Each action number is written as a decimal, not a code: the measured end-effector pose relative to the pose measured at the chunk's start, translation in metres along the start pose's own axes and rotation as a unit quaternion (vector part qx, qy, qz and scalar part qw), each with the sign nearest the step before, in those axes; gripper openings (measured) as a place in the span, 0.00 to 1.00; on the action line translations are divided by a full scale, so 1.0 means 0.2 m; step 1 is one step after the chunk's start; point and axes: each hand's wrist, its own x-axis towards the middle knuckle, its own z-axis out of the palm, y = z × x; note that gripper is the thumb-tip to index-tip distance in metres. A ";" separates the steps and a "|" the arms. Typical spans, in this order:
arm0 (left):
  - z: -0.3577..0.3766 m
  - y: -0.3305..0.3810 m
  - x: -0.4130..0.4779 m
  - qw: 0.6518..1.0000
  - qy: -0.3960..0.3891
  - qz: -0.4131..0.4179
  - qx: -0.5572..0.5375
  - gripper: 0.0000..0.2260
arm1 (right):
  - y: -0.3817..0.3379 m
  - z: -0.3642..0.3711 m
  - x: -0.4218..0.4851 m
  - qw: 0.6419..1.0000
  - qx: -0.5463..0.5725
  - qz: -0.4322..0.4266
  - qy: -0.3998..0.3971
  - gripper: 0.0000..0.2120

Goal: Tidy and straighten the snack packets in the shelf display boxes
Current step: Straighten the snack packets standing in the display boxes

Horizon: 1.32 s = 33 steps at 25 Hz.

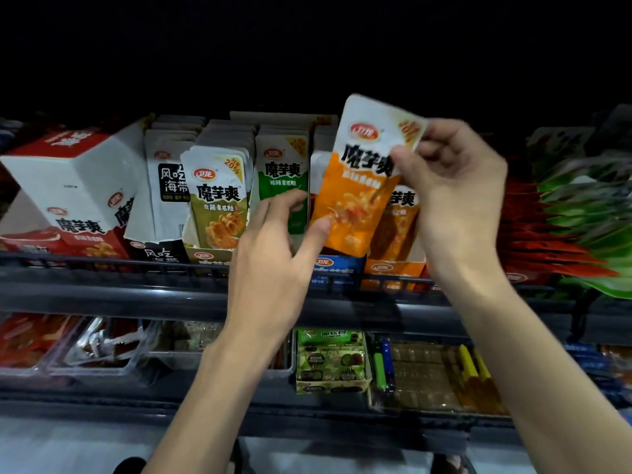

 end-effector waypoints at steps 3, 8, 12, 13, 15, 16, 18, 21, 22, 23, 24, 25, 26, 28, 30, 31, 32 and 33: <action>0.01 0.06 -0.02 0.991 -0.028 0.013 -0.128 0.08 | -0.03 -0.05 0.02 0.998 0.057 0.004 -0.009 0.08; 0.00 0.10 -0.05 0.972 -0.068 0.049 -0.218 0.12 | -0.05 -0.10 0.01 0.995 0.057 0.052 -0.066 0.06; 0.02 0.10 -0.05 0.965 -0.073 0.052 -0.246 0.11 | -0.06 -0.11 0.01 0.995 0.053 0.067 -0.058 0.05; 0.03 0.10 -0.05 0.965 -0.074 0.055 -0.247 0.11 | -0.07 -0.11 0.01 0.995 0.051 0.067 -0.056 0.05; 0.03 0.10 -0.05 0.964 -0.075 0.057 -0.248 0.11 | -0.08 -0.12 0.01 0.996 0.047 0.064 -0.051 0.05; 0.03 0.10 -0.05 0.964 -0.075 0.055 -0.250 0.12 | -0.08 -0.12 0.01 0.996 0.045 0.063 -0.049 0.05; 0.04 0.09 -0.05 0.964 -0.075 0.053 -0.249 0.12 | -0.09 -0.13 0.01 0.996 0.042 0.068 -0.048 0.04; 0.03 0.09 -0.05 0.970 -0.069 0.057 -0.227 0.12 | -0.11 -0.14 0.02 0.994 0.032 0.093 -0.056 0.04; 0.03 0.09 -0.05 0.973 -0.067 0.058 -0.214 0.12 | -0.12 -0.14 0.02 0.992 0.017 0.106 -0.067 0.05; 0.04 0.09 -0.05 0.977 -0.064 0.058 -0.197 0.11 | -0.13 -0.15 0.02 0.989 -0.002 0.122 -0.082 0.06; 0.04 0.09 -0.05 0.981 -0.057 0.062 -0.175 0.11 | -0.14 -0.15 0.01 0.985 -0.015 0.141 -0.095 0.06; 0.05 0.09 -0.05 0.986 -0.047 0.067 -0.148 0.09 | -0.14 -0.15 0.01 0.982 -0.016 0.156 -0.103 0.06; 0.06 0.09 -0.05 0.989 -0.039 0.071 -0.121 0.08 | -0.15 -0.16 0.01 0.982 -0.010 0.159 -0.101 0.07; 0.09 0.09 -0.05 0.994 -0.030 0.069 -0.073 0.05 | -0.16 -0.16 0.02 0.989 -0.011 0.126 -0.076 0.07; 0.11 0.07 -0.05 0.997 -0.026 0.073 -0.002 0.05 | -0.15 -0.19 0.04 0.995 -0.026 0.083 -0.040 0.08; 0.12 0.06 -0.05 0.996 -0.025 0.077 0.041 0.06 | -0.14 -0.21 0.06 0.997 -0.026 0.069 -0.022 0.08; 0.13 0.05 -0.05 0.993 -0.026 0.080 0.077 0.07 | -0.12 -0.23 0.07 0.998 -0.024 0.059 -0.008 0.08; 0.14 0.04 -0.05 0.991 -0.030 0.083 0.101 0.07 | -0.10 -0.25 0.08 0.999 -0.025 0.048 0.001 0.09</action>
